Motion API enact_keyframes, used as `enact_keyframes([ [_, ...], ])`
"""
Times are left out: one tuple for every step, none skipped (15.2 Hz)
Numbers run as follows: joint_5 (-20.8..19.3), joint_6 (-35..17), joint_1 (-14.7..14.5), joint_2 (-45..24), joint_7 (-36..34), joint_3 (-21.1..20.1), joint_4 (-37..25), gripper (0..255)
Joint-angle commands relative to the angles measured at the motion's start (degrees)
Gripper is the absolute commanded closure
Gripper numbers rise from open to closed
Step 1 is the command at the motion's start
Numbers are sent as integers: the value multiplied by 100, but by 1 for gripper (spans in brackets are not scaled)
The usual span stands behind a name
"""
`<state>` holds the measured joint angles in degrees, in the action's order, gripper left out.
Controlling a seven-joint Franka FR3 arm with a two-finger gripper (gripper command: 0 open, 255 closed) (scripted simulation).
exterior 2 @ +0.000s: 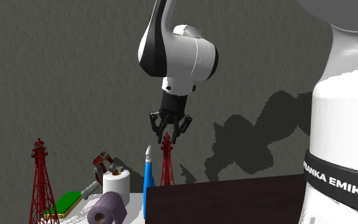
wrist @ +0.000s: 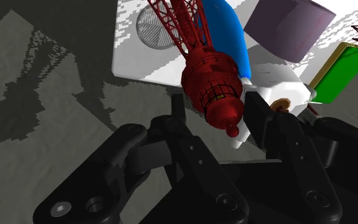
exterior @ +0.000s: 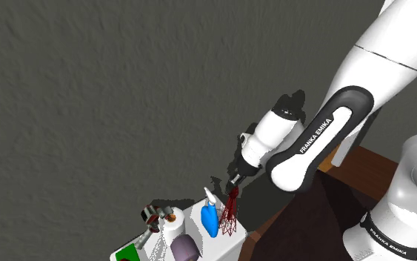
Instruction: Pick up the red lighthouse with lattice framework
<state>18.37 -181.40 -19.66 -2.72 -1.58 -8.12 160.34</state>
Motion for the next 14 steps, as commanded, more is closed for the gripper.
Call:
enact_keyframes([
  [-395,197,-199,211,-327,282,22,255],
  [-548,298,-189,323,-450,308,35,255],
  [-664,400,-171,434,-543,317,45,255],
  [-743,504,-126,543,-608,291,51,255],
  [-800,608,-91,650,-656,271,54,255],
  [-843,714,-62,757,-693,252,56,255],
  [-879,820,-41,861,-723,241,55,255],
  [-908,926,-24,965,-749,232,52,255],
  [-932,1033,-9,1066,-771,225,47,255],
  [-952,1140,4,1166,-789,219,40,255],
  [-970,1247,15,1264,-806,214,31,255],
  [-985,1354,25,1361,-820,209,21,255],
  [-987,1370,27,1375,-822,208,19,255],
  [-987,1370,27,1376,-822,208,20,255],
])
